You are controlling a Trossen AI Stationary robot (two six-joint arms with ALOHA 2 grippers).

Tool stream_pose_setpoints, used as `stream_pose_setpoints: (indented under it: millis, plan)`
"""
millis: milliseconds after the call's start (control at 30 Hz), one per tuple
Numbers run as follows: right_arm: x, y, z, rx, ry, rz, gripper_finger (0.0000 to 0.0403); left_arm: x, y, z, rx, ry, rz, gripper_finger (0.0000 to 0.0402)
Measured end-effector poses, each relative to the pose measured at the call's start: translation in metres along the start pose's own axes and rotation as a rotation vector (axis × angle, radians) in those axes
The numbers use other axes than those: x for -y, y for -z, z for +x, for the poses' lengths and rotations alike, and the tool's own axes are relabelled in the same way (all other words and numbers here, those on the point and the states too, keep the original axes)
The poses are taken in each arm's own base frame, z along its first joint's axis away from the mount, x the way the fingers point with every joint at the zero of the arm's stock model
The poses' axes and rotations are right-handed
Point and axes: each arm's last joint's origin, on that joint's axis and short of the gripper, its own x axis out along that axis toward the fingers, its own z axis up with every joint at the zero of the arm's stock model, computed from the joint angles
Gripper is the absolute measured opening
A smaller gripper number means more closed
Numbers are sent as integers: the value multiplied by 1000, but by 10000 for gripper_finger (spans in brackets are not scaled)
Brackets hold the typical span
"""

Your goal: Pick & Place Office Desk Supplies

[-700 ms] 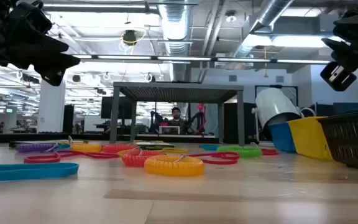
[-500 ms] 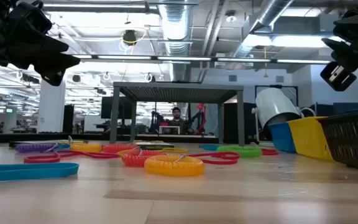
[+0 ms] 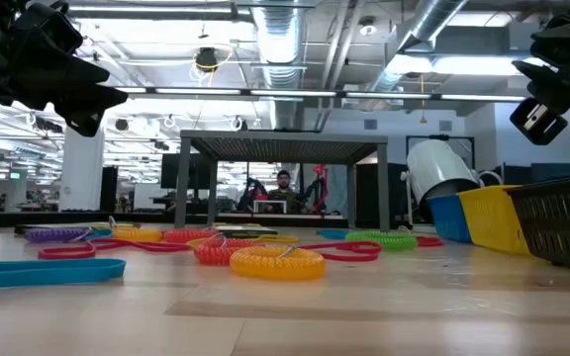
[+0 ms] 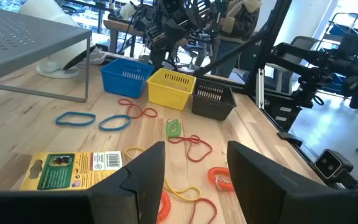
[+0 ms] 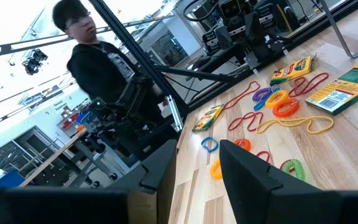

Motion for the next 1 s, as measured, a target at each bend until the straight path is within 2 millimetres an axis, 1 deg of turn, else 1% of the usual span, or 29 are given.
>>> stream_pose_setpoints:
  millis: [833,1000]
  plan:
    - [0,0,0,0,0,0,120,0,0,0,1,4,1,168]
    - [0,0,0,0,0,0,121,2,-7,0,78,8,31,168]
